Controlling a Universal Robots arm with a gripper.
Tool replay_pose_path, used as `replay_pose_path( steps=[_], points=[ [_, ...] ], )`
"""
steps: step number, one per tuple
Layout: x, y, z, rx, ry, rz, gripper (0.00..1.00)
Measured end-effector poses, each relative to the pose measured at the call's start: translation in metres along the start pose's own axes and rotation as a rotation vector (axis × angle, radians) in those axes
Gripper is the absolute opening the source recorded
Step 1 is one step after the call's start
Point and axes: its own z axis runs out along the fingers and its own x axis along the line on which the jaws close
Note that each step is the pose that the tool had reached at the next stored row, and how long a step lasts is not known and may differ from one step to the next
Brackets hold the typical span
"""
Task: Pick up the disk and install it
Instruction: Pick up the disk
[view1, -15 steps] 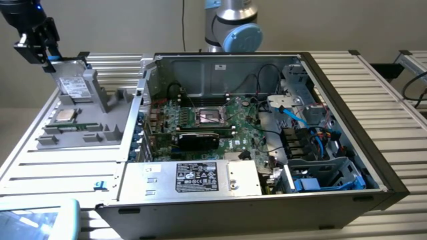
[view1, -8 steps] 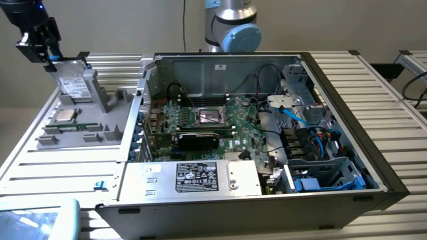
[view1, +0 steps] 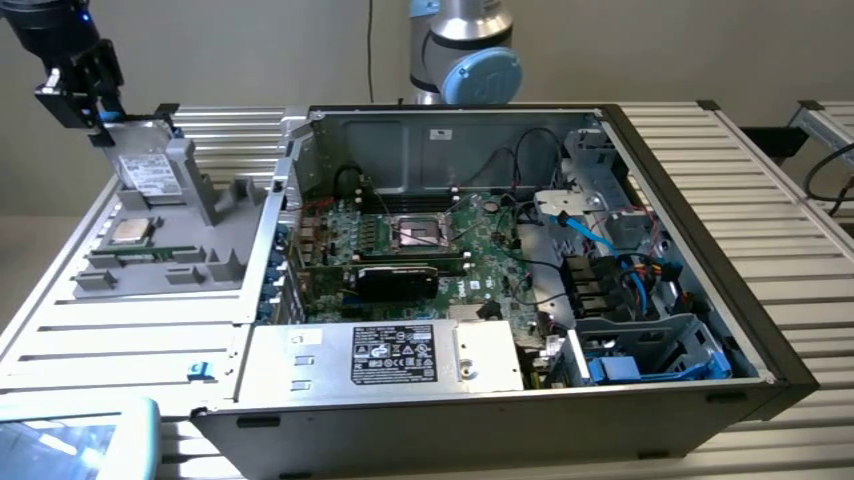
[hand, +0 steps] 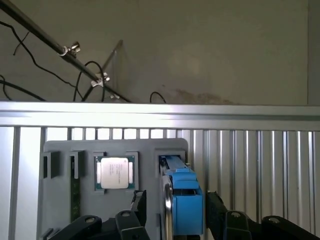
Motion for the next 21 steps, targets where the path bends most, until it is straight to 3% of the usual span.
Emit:
replay_pose_path(
  steps=[5,12,21],
  points=[
    [0.000,-0.0003,0.0048,0.0005,-0.0051,-0.003,0.59],
    [0.000,-0.0006,0.0097,0.0007,-0.0270,-0.006,0.59],
    [0.001,-0.0009,0.0152,0.0003,-0.0279,-0.006,0.59]
  ],
)
